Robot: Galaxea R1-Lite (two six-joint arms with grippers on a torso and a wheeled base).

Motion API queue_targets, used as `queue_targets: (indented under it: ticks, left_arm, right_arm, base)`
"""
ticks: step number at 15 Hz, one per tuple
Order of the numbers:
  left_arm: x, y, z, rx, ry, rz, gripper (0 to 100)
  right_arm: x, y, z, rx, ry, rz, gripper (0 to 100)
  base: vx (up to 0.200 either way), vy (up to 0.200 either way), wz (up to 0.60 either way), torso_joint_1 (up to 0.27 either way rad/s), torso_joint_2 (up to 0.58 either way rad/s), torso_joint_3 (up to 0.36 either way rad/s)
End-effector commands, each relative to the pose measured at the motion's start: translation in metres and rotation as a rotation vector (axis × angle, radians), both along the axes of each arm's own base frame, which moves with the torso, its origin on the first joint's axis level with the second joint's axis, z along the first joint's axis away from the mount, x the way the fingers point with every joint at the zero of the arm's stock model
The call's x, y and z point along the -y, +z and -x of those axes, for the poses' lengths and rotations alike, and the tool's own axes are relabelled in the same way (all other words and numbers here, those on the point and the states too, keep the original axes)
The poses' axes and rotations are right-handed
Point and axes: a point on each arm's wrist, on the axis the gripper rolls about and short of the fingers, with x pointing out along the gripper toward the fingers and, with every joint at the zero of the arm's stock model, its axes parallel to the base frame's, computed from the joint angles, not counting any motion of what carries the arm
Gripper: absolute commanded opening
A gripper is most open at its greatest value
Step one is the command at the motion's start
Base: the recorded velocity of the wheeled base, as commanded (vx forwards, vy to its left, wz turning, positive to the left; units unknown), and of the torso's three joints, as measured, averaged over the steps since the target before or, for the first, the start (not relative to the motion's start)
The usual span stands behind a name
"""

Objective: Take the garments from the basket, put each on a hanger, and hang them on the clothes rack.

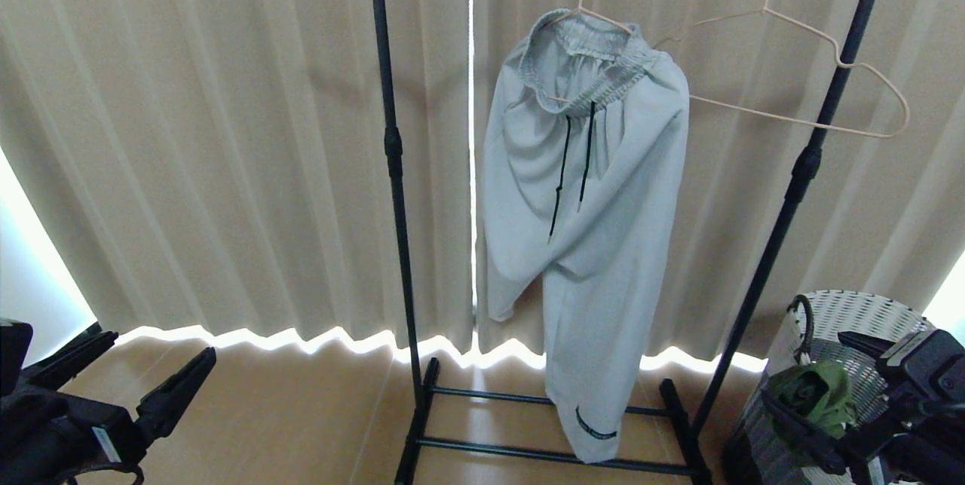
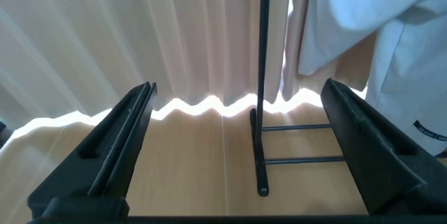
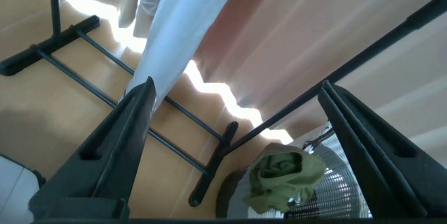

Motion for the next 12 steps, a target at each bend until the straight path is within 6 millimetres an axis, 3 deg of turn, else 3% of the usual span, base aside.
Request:
queue_targets:
  ticks: [1, 8, 12]
  left_arm:
    - [0.0, 0.0, 0.0, 0.002, 0.0, -0.001, 100]
    - [0.0, 0.006, 0.008, 0.052, 0.006, 0.027, 100]
    - [0.0, -0.001, 0.027, -0.021, -0.007, 0.059, 100]
  right_arm:
    - [0.0, 0.0, 0.0, -0.003, -0.001, 0.001, 100]
    - [0.0, -0.003, 0.001, -0.019, -0.001, 0.007, 100]
    - [0.004, -0.001, 0.011, 0.024, -0.061, 0.015, 100]
  base:
    - [0.0, 0.0, 0.0, -0.051, 0.13, 0.066]
    - [0.0, 0.0, 0.0, -0.004, 0.01, 0.006]
    - [0.0, 0.0, 0.0, 0.0, 0.0, 0.0]
